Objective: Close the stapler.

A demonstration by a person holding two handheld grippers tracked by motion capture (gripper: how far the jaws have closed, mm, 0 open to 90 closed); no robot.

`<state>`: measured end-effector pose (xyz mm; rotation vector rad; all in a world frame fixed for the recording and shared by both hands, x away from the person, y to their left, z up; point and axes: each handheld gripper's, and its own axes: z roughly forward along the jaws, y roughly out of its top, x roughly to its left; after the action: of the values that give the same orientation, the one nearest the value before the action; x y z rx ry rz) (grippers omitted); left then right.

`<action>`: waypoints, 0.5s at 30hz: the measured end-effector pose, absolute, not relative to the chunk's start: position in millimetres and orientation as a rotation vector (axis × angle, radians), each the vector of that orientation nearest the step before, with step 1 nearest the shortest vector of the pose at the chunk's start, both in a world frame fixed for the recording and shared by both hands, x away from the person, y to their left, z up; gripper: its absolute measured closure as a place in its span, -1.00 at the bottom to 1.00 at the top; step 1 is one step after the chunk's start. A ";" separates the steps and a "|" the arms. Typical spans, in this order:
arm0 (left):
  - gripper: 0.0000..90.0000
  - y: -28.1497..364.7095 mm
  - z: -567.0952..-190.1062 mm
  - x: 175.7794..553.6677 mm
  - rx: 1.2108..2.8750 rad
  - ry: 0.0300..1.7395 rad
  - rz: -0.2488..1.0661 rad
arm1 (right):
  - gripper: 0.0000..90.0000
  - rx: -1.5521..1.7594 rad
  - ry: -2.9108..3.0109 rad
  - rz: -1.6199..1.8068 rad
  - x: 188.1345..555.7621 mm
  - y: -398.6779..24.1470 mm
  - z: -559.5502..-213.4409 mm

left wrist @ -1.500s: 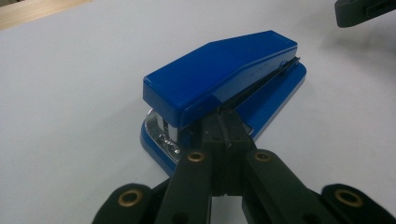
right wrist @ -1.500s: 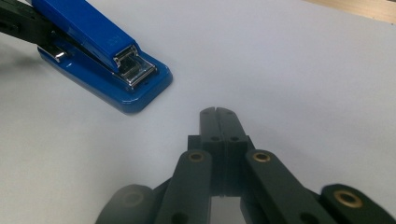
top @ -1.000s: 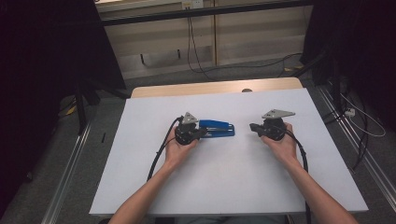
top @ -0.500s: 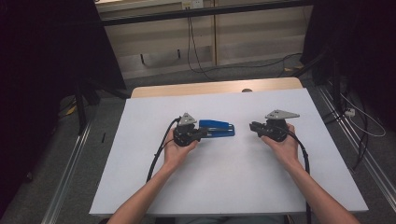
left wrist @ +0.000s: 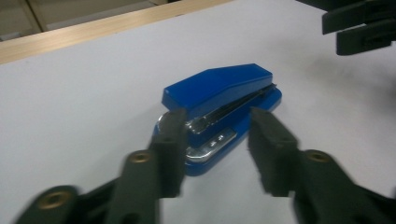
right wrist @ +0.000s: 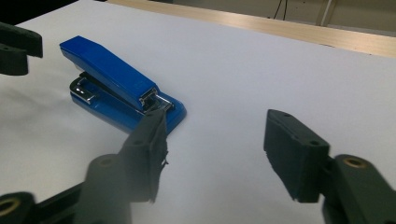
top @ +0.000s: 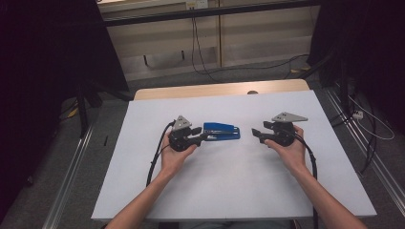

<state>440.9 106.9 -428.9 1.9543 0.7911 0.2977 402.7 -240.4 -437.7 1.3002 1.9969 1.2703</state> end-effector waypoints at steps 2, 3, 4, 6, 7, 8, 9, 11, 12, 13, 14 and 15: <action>-0.03 108.5 -428.8 441.0 1.965 0.799 0.314 | -0.35 1.303 1.986 1.277 402.3 -240.4 -437.2; -0.19 109.0 -429.0 441.1 1.975 0.810 0.336 | -0.44 1.307 1.988 1.275 401.9 -240.1 -436.9; -0.36 110.4 -429.2 441.7 1.993 0.814 0.352 | -0.52 1.310 1.992 1.276 401.4 -239.3 -436.5; -0.43 112.9 -430.3 441.4 1.991 0.834 0.366 | -0.69 1.323 1.987 1.266 399.4 -238.0 -435.6; -0.51 114.6 -430.2 441.7 1.995 0.831 0.373 | -0.72 1.328 1.990 1.274 398.5 -237.4 -434.9; -0.59 115.7 -429.7 441.6 2.009 0.835 0.378 | -0.73 1.324 1.990 1.282 397.1 -236.9 -433.8; -0.64 116.6 -429.5 440.9 2.006 0.845 0.393 | -0.76 1.318 1.982 1.284 395.3 -236.2 -432.5; -0.75 119.7 -428.9 439.1 1.998 0.846 0.399 | -0.78 1.281 1.944 1.289 391.0 -235.0 -430.7; -0.81 120.8 -428.6 437.8 1.996 0.846 0.400 | -0.80 1.277 1.933 1.289 389.1 -234.6 -429.5; -0.85 121.7 -428.1 436.2 1.989 0.846 0.397 | -0.82 1.278 1.930 1.300 388.0 -234.7 -428.1; -0.87 123.5 -427.3 434.9 1.981 0.836 0.393 | -0.83 1.283 1.922 1.314 386.5 -235.1 -427.0; -0.89 125.4 -426.7 433.8 1.971 0.825 0.393 | -0.85 1.277 1.916 1.317 384.5 -235.7 -426.5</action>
<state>433.8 125.4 -426.7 1.9711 0.8248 0.3934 384.5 -235.7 -426.5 1.2773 1.9155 1.3165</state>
